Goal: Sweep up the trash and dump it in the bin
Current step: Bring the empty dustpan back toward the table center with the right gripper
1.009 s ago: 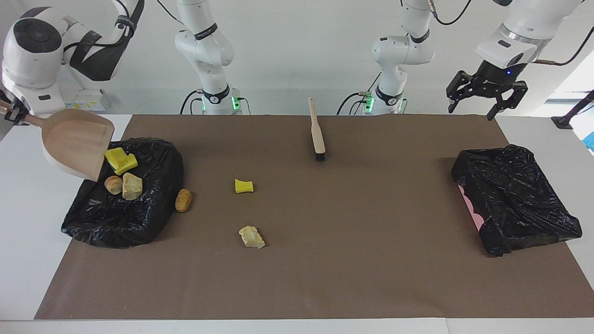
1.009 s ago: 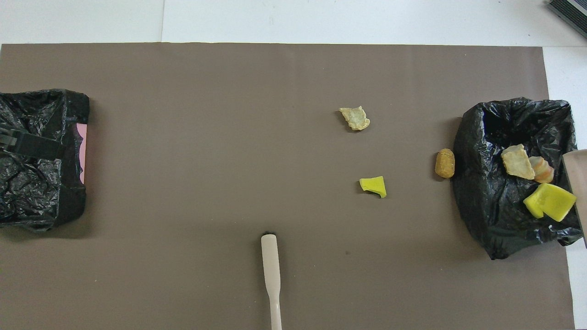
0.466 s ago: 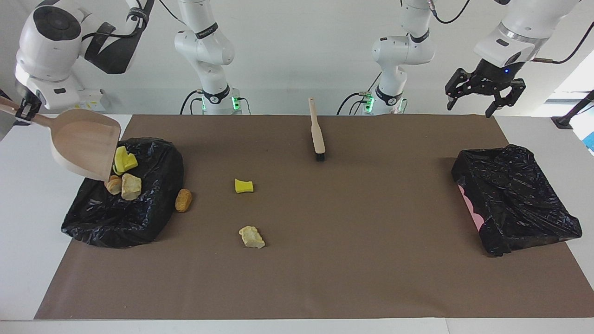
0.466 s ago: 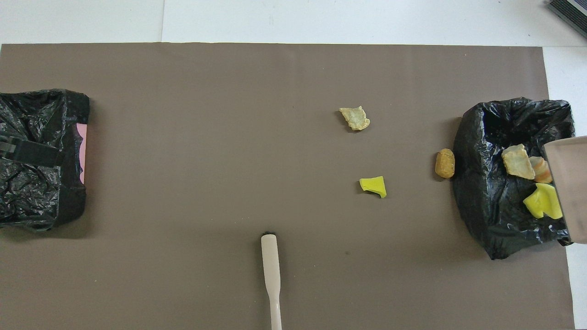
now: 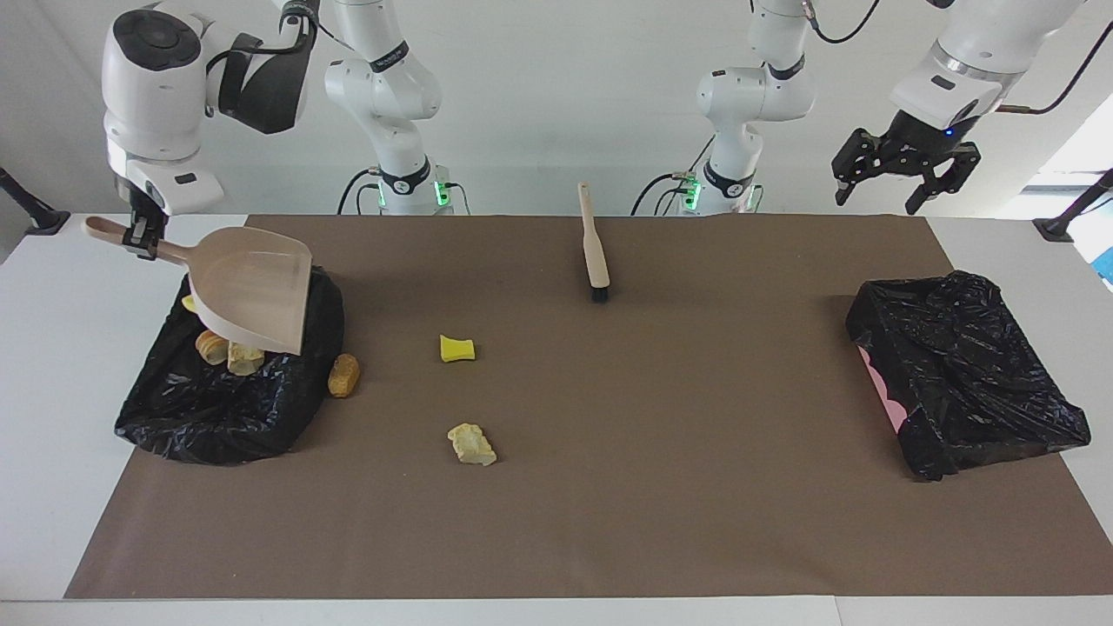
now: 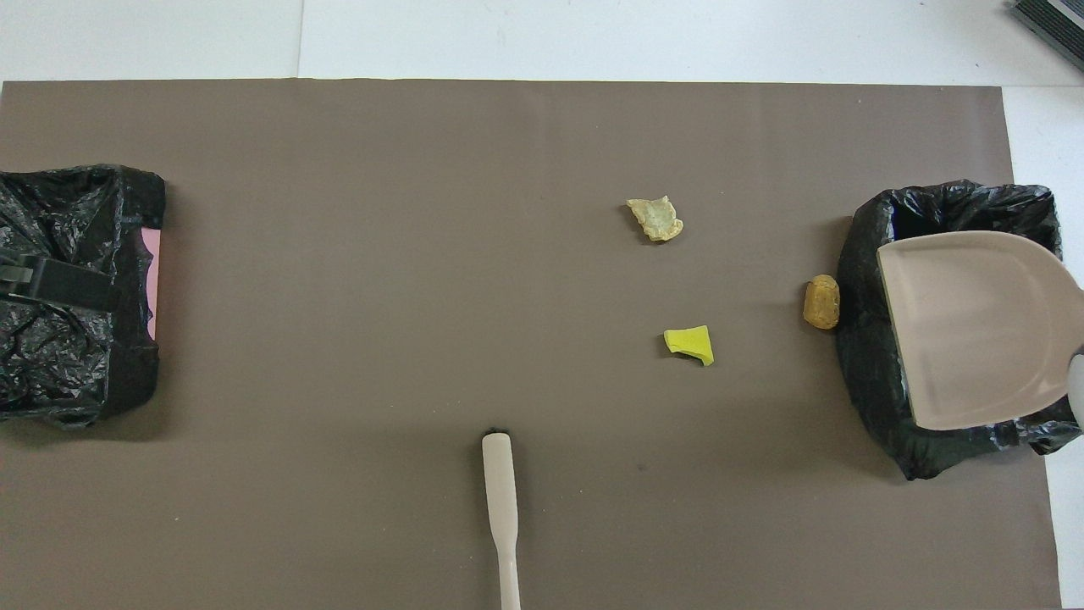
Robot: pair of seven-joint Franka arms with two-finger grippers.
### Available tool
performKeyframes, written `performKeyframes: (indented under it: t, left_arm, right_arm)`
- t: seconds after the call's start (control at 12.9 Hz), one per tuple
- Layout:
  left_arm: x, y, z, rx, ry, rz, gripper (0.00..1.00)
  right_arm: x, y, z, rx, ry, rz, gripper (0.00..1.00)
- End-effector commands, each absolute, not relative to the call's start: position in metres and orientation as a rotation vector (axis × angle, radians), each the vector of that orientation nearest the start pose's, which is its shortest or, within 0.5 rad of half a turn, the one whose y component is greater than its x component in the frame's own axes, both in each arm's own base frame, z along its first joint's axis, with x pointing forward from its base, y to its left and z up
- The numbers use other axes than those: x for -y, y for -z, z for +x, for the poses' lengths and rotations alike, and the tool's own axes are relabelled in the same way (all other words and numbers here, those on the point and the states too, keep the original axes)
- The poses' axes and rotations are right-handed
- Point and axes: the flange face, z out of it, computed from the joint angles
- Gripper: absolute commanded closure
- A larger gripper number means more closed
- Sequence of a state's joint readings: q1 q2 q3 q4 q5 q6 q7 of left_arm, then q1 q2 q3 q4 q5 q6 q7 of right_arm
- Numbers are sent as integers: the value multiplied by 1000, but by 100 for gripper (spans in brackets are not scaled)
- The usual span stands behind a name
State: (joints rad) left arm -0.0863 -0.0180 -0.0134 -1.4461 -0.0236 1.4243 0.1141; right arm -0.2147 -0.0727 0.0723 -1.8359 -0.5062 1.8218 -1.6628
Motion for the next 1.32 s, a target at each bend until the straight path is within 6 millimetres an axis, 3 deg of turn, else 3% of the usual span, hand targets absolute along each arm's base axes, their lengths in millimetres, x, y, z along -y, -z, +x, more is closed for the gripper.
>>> performKeyframes:
  t: [0.0,0.31,0.7,0.93,1.24]
  left_arm:
    - [53,-678,516,-313,-21,-3088,0]
    - [54,-679,517,-302,-2,-3092,0]
    - [50,-679,518,-302,-2,-3132,0]
    - [49,-678,518,-305,-5,-3132,0]
    - [49,-679,518,-292,-5,-3130,0]
  right_arm:
    - [82,-555,538,-1999,415,2001,100]
    - [6,-526,549,-1913,319,2206,100]
    - [-79,-461,569,-1697,214,2575,100]
    - [-137,-430,576,-1437,172,2799,100]
    - [-187,-424,569,-1010,106,2987,100]
